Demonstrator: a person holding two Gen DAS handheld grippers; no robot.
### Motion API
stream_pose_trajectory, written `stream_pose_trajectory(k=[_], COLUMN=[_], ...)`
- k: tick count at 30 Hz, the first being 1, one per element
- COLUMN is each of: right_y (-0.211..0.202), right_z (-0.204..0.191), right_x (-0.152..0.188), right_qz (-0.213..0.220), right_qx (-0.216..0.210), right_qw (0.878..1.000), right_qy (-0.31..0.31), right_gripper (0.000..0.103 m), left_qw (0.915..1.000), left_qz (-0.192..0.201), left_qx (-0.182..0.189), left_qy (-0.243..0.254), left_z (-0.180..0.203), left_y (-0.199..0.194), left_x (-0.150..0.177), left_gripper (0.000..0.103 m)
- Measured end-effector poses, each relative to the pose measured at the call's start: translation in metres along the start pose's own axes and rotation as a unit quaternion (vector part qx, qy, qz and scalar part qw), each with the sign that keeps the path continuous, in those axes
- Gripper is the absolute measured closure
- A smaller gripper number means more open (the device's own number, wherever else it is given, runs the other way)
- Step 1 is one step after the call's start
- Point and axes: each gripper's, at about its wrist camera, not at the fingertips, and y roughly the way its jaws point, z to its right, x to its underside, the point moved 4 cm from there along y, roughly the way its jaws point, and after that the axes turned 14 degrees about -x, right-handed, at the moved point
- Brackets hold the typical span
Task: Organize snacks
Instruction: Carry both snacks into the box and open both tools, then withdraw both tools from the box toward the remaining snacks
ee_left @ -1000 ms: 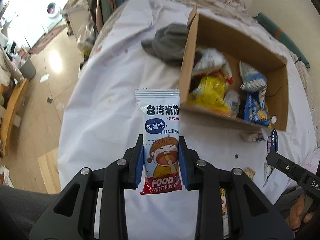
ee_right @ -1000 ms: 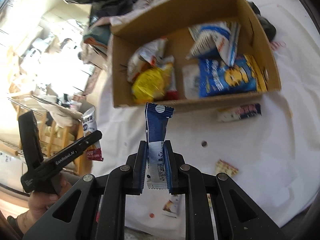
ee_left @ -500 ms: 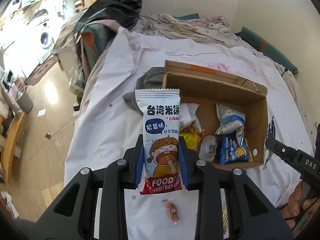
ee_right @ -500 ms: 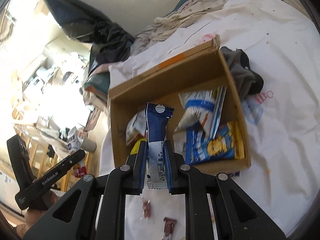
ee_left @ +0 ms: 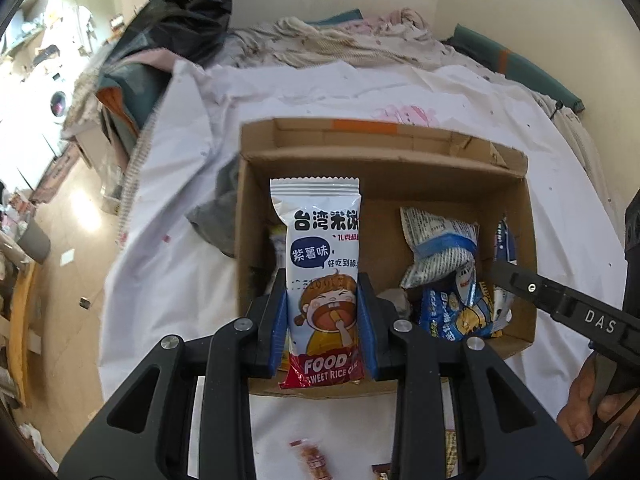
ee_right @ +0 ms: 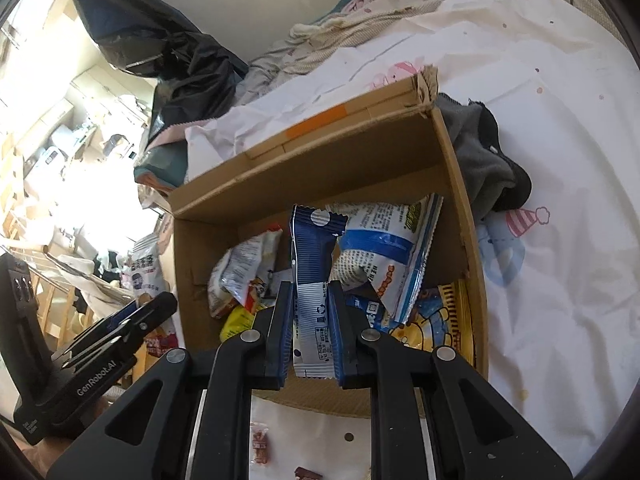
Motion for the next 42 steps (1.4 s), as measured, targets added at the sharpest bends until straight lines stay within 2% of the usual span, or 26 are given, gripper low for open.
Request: stream_pose_trajectory(k=[7,15,24,29,32,34,35,36,37,38,42], right_y=[0.012,0.027,0.032,0.036,0.036,0.035,0.034,0.032,0.031,0.029,0.023], right_z=[0.0,0.003,0.007,0.004,0.005,0.007,0.008,0.009,0.011,0.012,0.015], right_x=[0.006,0.009,0.01,0.012,0.012,0.01,0.009,0.009,0.008,0.007,0.005], right_qz=[-0.017,-0.036,-0.042,-0.044,-0.042,-0.039,-0.035,-0.033,-0.029,-0.023,-0.01], right_qx=[0.004,0.011,0.001,-0.009,-0.007,-0.005,-0.006,-0.006,-0.007,-0.011,-0.007], right_qw=[1.0,0.999,0.999,0.999,0.999,0.999,0.999,0.999,0.999,0.999,0.999], right_qy=[-0.008,-0.002,0.014,0.014,0.017,0.02,0.023,0.026,0.031,0.037,0.041], right_gripper=[0.085,0.085,0.082,0.082,0.082,0.08,0.077,0.066,0.05,0.041,0.04], left_qw=[0.9994,0.9996,0.9986,0.9982,0.9974,0.9976,0.9978,0.9978,0.9977,0.9974,0.9974], left_qz=[-0.025,-0.023,-0.021,-0.025,-0.03,-0.026,-0.023,-0.02,-0.019,-0.019,-0.026], left_qx=[0.021,0.017,0.047,0.052,0.064,0.063,0.06,0.061,0.064,0.069,0.068], left_qy=[-0.012,-0.004,0.013,0.016,0.013,0.015,0.016,0.014,0.01,0.005,0.001], left_z=[-0.001,0.006,0.019,0.023,0.023,0.023,0.023,0.022,0.021,0.02,0.018], left_y=[0.024,0.031,0.031,0.03,0.029,0.027,0.027,0.025,0.024,0.024,0.025], left_x=[0.007,0.006,0.008,0.009,0.009,0.008,0.008,0.008,0.008,0.008,0.008], left_gripper=[0.076,0.076,0.076,0.076,0.066,0.048,0.043,0.036,0.032,0.031,0.025])
